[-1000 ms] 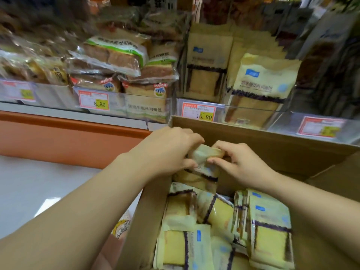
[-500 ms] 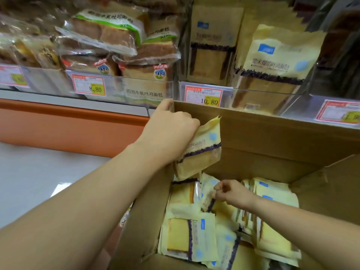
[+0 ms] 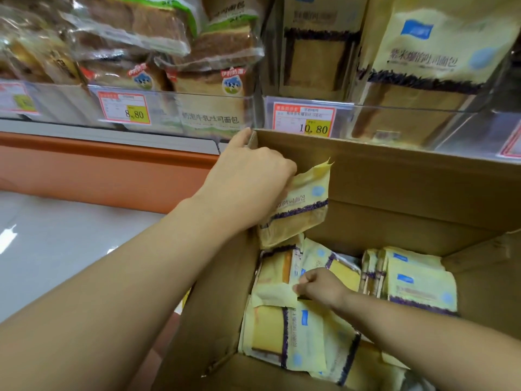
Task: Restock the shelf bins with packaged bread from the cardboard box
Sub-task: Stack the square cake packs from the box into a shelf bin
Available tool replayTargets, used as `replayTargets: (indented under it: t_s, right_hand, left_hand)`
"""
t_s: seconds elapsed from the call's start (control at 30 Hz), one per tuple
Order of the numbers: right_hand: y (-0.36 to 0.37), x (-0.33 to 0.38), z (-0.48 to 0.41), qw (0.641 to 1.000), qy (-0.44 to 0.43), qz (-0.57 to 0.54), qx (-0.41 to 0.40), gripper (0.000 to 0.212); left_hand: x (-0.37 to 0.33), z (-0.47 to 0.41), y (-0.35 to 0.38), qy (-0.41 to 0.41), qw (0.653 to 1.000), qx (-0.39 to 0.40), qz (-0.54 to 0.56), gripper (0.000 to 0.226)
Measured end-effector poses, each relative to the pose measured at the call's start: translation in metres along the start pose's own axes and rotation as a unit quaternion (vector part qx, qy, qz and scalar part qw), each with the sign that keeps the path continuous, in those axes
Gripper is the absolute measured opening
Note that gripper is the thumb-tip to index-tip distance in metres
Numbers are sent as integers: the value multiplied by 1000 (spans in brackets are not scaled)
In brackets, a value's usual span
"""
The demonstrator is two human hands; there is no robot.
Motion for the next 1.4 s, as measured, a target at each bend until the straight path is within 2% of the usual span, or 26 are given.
replayTargets:
  t_s: [0.17, 0.2, 0.27, 0.33, 0.4, 0.43, 0.47, 0.53, 0.6, 0.7, 0.83, 0.93, 1.03, 1.1, 1.2, 1.23, 1.27, 1.4]
  right_hand:
    - [-39, 18, 32, 999, 14, -28, -18, 24]
    - [-52, 26, 40, 999, 1, -3, -36, 22]
    - [-77, 51, 61, 989, -58, 118, -63, 25]
    - [-93, 79, 88, 942, -134, 301, -69, 25]
    - [-110, 104, 120, 862, -186, 463, -94, 13]
    - [-120, 117, 135, 825, -217, 506, -126, 10]
    - [-130, 130, 149, 795, -245, 531, -159, 17]
    - [-150, 153, 176, 773, -288, 524, -212, 19]
    - [-171, 172, 198, 780, -314, 483, -246, 19]
    - [-195, 197, 225, 800, -355, 400, -273, 17]
    - [-217, 231, 250, 800, -409, 296, -325, 14]
    - [-233, 249, 264, 792, -423, 231, -374, 12]
    - [-246, 260, 277, 789, -435, 169, -401, 10]
    - [-256, 259, 283, 782, -435, 134, -426, 11]
    - [-275, 244, 290, 772, -416, 63, -477, 14]
    - [-283, 236, 291, 770, -407, 17, -492, 16]
    - [-290, 227, 292, 767, -394, -38, -506, 19]
    - [-300, 190, 269, 760, -293, -270, -514, 15]
  left_hand:
    - [-2, 2, -3, 10, 1000, -3, -1, 6]
    - [-2, 2, -4, 10, 1000, -3, -6, 6]
    - [-3, 3, -7, 9, 1000, -3, -16, 11]
    - [-6, 3, -12, 8, 1000, -15, -20, 14]
    - [-8, 2, -21, 7, 999, -45, -15, 10]
    - [-8, 2, -26, 6, 998, -62, -11, 5]
    - [-8, 2, -32, 4, 997, -76, -3, 2]
    - [-7, 3, -42, -9, 995, -98, 30, 10]
    - [-3, 5, -51, -38, 989, -113, 86, 18]
    - [6, 7, -61, -94, 961, -120, 232, 15]
    - [10, 4, -64, -144, 870, -99, 461, 10]
    - [13, 7, -66, -172, 774, -77, 604, 9]
    - [17, 8, -65, -206, 680, -53, 702, 10]
    - [27, 8, -60, -247, 606, -55, 754, 12]
    - [45, 8, -52, -300, 469, -69, 828, 20]
    - [50, 8, -49, -312, 440, -71, 839, 27]
    - [52, 8, -49, -319, 421, -69, 846, 32]
    - [46, 9, -49, -316, 391, -51, 863, 38]
Point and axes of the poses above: each hand's wrist, its own z-axis away from the middle knuckle, its own y-axis out of the palm, x = y × z, the point moved 10 cm from there along -z, towards the middle knuckle, and after that the axes turned 10 degrees about -x, right-handed, at the moved point
